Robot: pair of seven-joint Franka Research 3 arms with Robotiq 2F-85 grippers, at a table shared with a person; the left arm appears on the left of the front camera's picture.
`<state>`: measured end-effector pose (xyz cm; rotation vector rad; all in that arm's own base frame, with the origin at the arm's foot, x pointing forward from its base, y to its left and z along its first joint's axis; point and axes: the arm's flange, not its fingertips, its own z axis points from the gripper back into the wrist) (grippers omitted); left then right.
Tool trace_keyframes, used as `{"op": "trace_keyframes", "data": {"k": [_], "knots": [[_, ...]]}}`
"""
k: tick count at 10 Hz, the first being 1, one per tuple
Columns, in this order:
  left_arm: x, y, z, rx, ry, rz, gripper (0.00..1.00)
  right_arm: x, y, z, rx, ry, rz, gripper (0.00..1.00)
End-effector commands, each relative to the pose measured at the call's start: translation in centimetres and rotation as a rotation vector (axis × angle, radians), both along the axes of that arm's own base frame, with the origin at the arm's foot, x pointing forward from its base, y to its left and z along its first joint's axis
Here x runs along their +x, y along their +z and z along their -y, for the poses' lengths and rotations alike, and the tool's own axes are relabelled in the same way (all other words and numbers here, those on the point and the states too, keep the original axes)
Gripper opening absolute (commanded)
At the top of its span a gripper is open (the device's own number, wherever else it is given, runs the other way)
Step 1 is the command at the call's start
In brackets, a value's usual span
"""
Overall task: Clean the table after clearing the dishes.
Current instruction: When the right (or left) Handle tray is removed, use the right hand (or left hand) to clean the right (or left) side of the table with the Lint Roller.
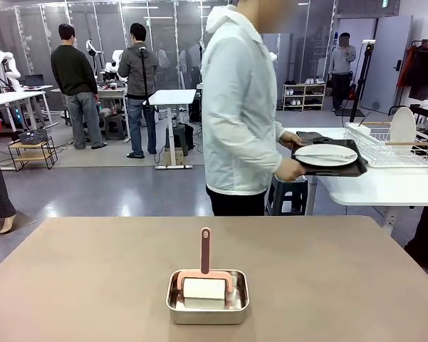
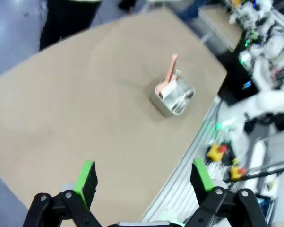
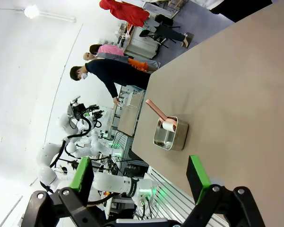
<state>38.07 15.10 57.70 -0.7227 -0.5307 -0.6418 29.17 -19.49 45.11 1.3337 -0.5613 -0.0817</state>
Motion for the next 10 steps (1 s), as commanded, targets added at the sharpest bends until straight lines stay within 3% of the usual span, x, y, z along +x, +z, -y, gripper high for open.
{"op": "trace_keyframes", "data": {"k": [1, 3, 6, 10], "knots": [[2.5, 0.8, 5.2, 0.222, -0.169, 0.067, 1.00, 0.0, 0.4, -0.1, 0.002, 0.009, 0.010, 1.00], [5.5, 0.8, 13.3, 0.415, -0.327, 0.034, 1.00, 0.0, 0.4, -0.1, 0.002, 0.009, 0.010, 1.00], [7.8, -2.0, 22.1, 0.565, -0.515, 0.042, 1.00, 0.0, 0.4, -0.1, 0.002, 0.009, 0.010, 1.00], [7.9, -4.3, 25.5, 0.572, -0.582, 0.028, 1.00, 0.0, 0.4, -0.1, 0.002, 0.009, 0.010, 1.00]]}}
